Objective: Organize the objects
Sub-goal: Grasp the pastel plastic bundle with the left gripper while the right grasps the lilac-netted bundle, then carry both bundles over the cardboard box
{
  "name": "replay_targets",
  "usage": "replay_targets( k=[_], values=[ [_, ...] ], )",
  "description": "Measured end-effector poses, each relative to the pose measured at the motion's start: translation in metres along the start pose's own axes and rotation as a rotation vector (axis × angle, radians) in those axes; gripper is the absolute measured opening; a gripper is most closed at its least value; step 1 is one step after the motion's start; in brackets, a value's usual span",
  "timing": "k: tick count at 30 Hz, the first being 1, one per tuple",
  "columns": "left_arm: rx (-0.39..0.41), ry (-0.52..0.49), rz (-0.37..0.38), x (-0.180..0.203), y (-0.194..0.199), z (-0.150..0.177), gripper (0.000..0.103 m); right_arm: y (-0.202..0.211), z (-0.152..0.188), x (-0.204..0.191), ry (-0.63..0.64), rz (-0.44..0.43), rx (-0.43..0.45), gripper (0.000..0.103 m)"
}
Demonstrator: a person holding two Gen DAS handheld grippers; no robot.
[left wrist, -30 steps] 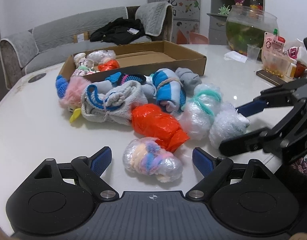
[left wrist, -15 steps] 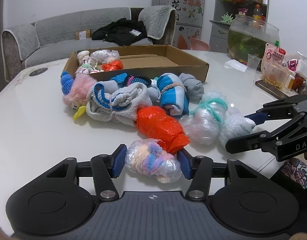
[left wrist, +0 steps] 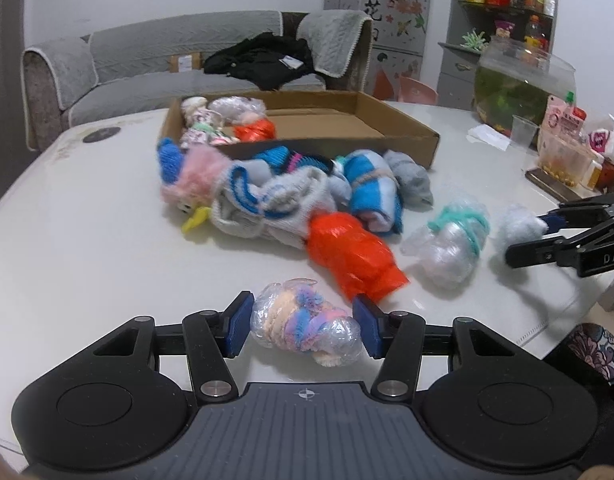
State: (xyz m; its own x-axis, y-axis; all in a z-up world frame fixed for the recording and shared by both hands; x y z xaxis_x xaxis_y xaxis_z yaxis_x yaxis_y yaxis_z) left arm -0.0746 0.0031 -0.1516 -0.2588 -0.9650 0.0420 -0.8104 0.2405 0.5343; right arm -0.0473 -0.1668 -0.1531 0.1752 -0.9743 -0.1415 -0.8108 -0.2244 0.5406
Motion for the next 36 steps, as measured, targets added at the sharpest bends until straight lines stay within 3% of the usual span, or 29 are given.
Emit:
replay_targets(
  k=[8, 16, 28, 32, 36],
  values=[
    [0.025, -0.001, -0.080, -0.038, 0.002, -0.025, 0.060, 0.010, -0.020, 0.043, 0.003, 0.068, 0.045, 0.056],
    [0.072, -0.001, -0.173, -0.095, 0.000, -0.072, 0.060, 0.019, -0.057, 0.088, 0.012, 0.137, 0.102, 0.056],
    [0.109, 0.014, -0.234, -0.165, -0.041, -0.143, 0.060, 0.013, -0.153, 0.117, 0.090, 0.132, 0.211, 0.056],
    [0.101, -0.008, -0.224, -0.166, -0.059, -0.165, 0.060, -0.005, -0.169, 0.118, 0.127, 0.109, 0.213, 0.056],
    [0.133, -0.069, -0.171, -0.138, -0.075, -0.201, 0.060, -0.025, -0.192, 0.117, 0.157, 0.081, 0.212, 0.056]
  ],
)
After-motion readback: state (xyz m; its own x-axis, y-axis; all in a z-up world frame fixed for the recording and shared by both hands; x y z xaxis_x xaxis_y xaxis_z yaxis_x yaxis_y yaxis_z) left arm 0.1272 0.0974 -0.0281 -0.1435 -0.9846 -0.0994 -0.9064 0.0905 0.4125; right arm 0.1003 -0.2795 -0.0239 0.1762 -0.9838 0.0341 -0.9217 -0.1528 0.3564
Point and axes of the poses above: each gripper's, at about its wrist camera, not at the fingertips, and y roughly against the way its jaws point, x to its right, z to its underside, the point moved 9 cm from there along -y, roughly the way its jaws point, and after that the axes turned 6 degrees about x, right-handed, at the moved point
